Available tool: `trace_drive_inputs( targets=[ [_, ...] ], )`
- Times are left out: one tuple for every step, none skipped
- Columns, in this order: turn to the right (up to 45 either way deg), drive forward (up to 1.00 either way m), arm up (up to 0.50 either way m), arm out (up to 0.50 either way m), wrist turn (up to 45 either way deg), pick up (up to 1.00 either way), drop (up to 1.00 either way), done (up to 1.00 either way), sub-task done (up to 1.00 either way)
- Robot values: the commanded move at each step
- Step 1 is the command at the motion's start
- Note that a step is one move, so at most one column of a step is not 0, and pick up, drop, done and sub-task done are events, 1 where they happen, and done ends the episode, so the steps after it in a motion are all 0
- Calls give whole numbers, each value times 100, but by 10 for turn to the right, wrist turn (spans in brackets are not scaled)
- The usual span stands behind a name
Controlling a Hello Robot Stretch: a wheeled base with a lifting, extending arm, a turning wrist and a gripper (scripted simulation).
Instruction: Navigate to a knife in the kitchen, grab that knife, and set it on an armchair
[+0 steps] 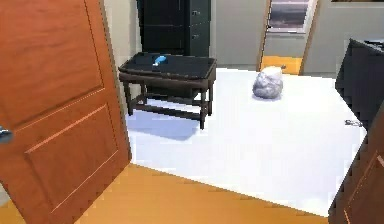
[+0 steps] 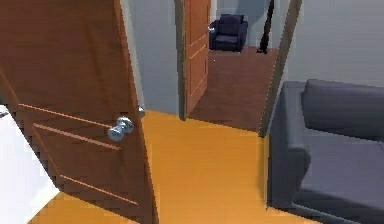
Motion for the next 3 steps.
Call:
trace_drive_inputs(
  targets=[
    [0, 25, 0, 0, 0, 0, 0, 0, 0],
    [180, 0, 0, 0, 0, 0, 0, 0, 0],
    [0, 50, 0, 0, 0, 0, 0, 0, 0]
  ],
)
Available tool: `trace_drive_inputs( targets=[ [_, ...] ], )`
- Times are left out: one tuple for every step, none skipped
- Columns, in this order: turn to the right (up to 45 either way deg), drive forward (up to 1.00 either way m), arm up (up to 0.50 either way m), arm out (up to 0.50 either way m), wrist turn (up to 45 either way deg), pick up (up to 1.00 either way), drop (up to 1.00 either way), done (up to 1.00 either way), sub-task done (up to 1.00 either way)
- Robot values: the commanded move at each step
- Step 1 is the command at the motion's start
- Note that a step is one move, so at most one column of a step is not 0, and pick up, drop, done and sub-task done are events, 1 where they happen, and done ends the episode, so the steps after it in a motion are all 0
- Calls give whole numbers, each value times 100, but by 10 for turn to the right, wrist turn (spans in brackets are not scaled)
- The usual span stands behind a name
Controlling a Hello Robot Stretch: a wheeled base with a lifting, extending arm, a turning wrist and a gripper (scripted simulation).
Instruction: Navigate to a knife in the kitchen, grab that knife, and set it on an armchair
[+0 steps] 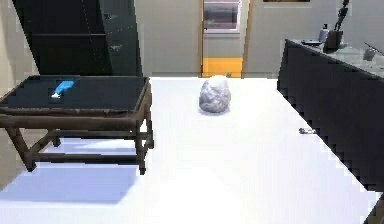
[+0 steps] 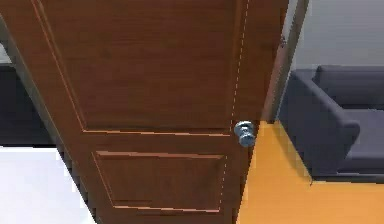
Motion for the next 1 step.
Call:
trace_drive_inputs(
  targets=[
    [150, 0, 0, 0, 0, 0, 0, 0, 0]
  ],
)
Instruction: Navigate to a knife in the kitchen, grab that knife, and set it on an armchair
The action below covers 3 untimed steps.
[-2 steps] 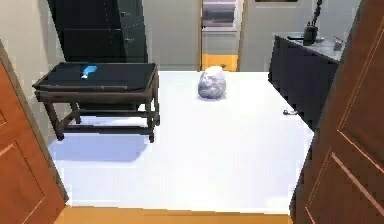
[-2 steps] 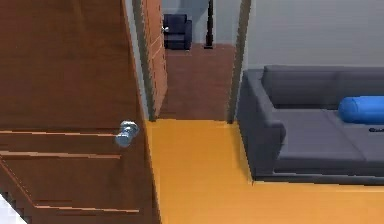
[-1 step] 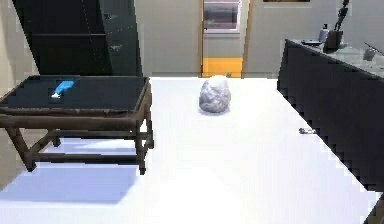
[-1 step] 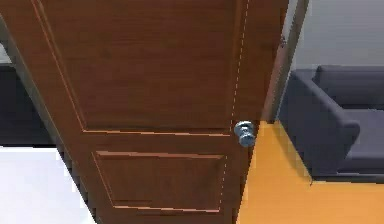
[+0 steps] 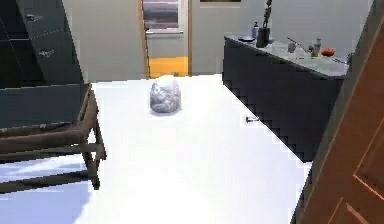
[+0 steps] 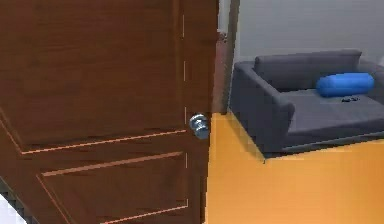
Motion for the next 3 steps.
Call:
trace_drive_inputs(
  targets=[
    [0, 90, 0, 0, 0, 0, 0, 0, 0],
    [450, 0, 0, 0, 0, 0, 0, 0, 0],
    [60, 0, 0, 0, 0, 0, 0, 0, 0]
  ],
)
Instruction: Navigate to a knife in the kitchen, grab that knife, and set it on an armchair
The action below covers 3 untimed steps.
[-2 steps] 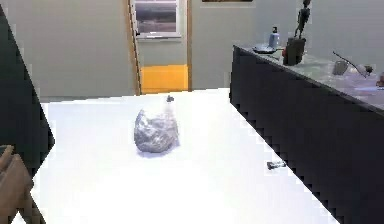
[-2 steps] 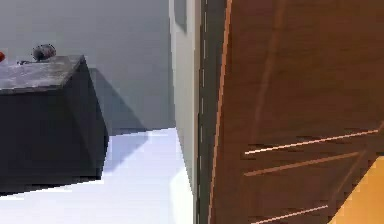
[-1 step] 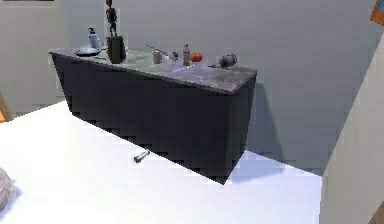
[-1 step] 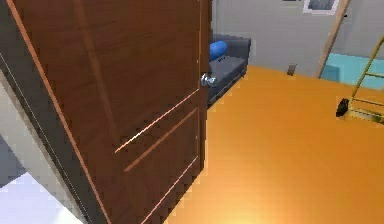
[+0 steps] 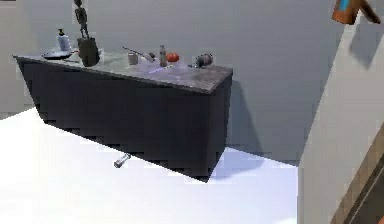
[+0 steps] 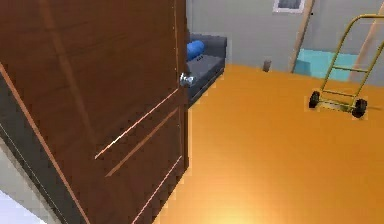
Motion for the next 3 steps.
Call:
trace_drive_inputs(
  targets=[
    [0, 70, 0, 0, 0, 0, 0, 0, 0],
    [-450, 0, 0, 0, 0, 0, 0, 0, 0],
    [-450, 0, 0, 0, 0, 0, 0, 0, 0]
  ],
)
